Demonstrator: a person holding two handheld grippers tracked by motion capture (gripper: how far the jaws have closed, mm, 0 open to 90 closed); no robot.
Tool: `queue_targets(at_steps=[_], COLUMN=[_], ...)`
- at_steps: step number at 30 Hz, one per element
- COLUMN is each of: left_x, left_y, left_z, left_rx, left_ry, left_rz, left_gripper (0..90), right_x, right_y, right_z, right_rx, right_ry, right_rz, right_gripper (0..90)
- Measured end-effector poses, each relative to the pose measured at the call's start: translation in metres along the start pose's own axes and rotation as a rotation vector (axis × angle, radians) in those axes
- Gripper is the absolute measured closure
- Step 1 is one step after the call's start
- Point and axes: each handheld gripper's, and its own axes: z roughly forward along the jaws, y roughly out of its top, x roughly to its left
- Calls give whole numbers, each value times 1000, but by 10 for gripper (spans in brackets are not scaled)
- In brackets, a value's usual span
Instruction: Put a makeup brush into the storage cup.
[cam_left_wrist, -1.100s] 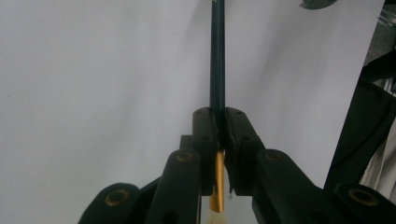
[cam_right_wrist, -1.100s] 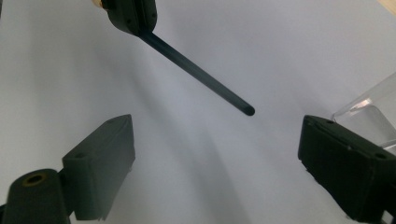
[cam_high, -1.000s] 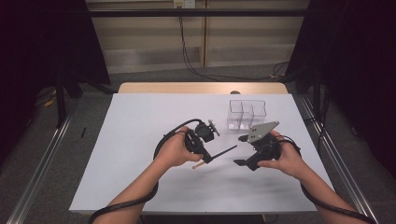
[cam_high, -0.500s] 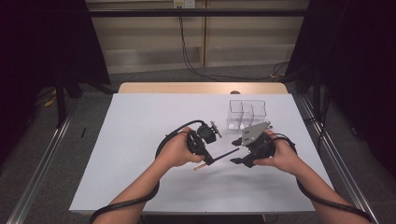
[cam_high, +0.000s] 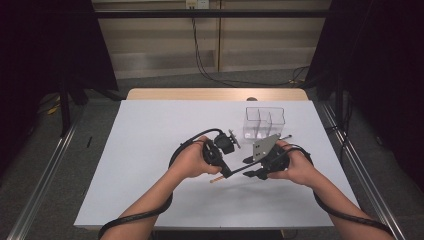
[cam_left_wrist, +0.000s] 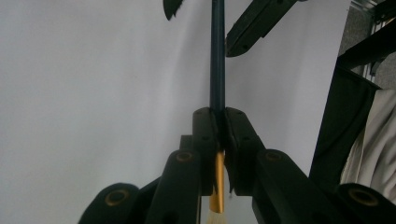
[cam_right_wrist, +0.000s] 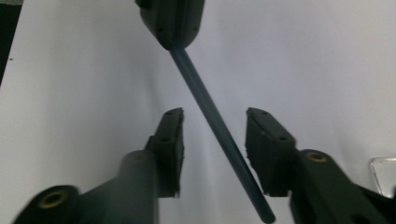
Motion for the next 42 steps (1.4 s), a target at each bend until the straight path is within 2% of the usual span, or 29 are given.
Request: queue_targets(at_steps=[2,8,13,16,18,21,26,27,30,32,34,36,37,38,40,42], left_x=[1,0,1,2,4,4,8,8,10,10,12,12,13,13,15,16], left_y=[0,2,3,2,2,1,0,-1,-3,-4,-5,-7,-8,-9,-10,-12], left_z=[0,-3,-6,-8,-10,-11,-12,-12,-14,-14,-15,-15,-17,-17,-18,-19], left_rx=[9,-5,-12,-38,-41,-54,-59,-66,-81,-99,-100,-130,-128,-147,-170,-187], left_ry=[-2,-26,-28,-38,-39,-30,-17,-20,-24,-25,-32,-37,-35,-33,-26,-28], left_rz=[7,14,22,14,27,17,18,6,5,-2,11,0,13,16,3,4], left_gripper=[837,837,836,834,833,827,810,801,797,757,693,622,592,569,483,435], right_x=[0,1,1,2,2,4,6,6,7,6,6,5,4,4,4,4], right_y=[0,-8,-12,-13,-14,-15,-15,-15,-14,-15,-16,-18,-19,-21,-23,-25], right_z=[1,3,3,5,6,8,10,10,10,9,8,8,7,7,7,6], right_rx=[8,18,2,-2,0,-5,-10,-12,-20,-27,-22,-27,-30,-33,-28,-29], right_ry=[-14,-2,-3,2,13,22,33,37,40,36,28,25,26,22,17,13], right_rz=[-1,3,11,10,13,31,30,23,24,25,30,46,47,52,65,74], right_gripper=[662,768,791,804,813,825,845,852,853,853,853,853,853,853,853,853])
